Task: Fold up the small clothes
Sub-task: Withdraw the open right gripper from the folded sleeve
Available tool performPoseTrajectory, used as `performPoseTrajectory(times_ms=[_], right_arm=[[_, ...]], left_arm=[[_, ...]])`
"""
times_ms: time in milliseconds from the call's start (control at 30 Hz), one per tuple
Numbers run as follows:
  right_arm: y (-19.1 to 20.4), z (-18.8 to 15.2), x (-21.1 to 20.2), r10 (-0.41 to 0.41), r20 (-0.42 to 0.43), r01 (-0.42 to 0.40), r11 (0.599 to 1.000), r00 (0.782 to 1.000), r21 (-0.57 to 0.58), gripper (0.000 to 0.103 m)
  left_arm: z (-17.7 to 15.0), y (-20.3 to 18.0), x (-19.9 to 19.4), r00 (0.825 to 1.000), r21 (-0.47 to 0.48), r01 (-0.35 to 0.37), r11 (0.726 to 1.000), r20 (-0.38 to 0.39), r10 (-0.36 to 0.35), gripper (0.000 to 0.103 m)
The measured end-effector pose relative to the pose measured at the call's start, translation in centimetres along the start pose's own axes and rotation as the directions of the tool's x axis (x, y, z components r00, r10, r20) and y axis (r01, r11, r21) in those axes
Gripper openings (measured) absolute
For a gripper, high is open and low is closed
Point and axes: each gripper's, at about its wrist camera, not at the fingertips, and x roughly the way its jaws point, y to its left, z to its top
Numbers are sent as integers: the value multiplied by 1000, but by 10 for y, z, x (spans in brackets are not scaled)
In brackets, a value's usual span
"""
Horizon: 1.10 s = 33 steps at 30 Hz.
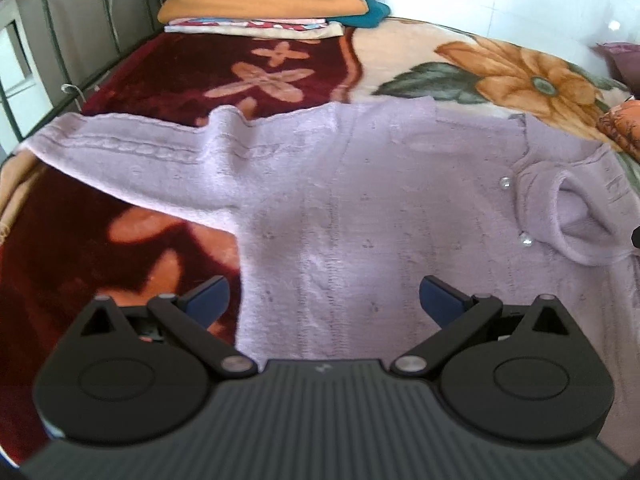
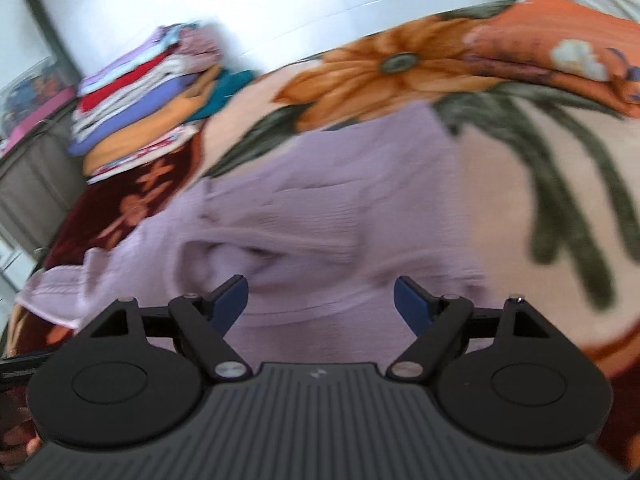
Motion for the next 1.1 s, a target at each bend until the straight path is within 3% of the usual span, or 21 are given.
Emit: performPoseTrajectory(times_ms=[200, 700, 1100], right_arm=[[-24, 4, -8, -80, 44, 79, 997, 996, 19, 85], [-25, -1, -1, -151, 27, 152, 988, 988, -18, 85], [-50, 1, 0, -197, 68, 194, 979, 978, 59, 85]], left_arm=[[7, -21, -3, 999, 35, 34, 999, 13, -35, 103], [19, -65, 7, 995, 150, 94, 984, 15, -97, 103], [27, -133, 21, 981, 342, 159, 926, 48, -186, 103]])
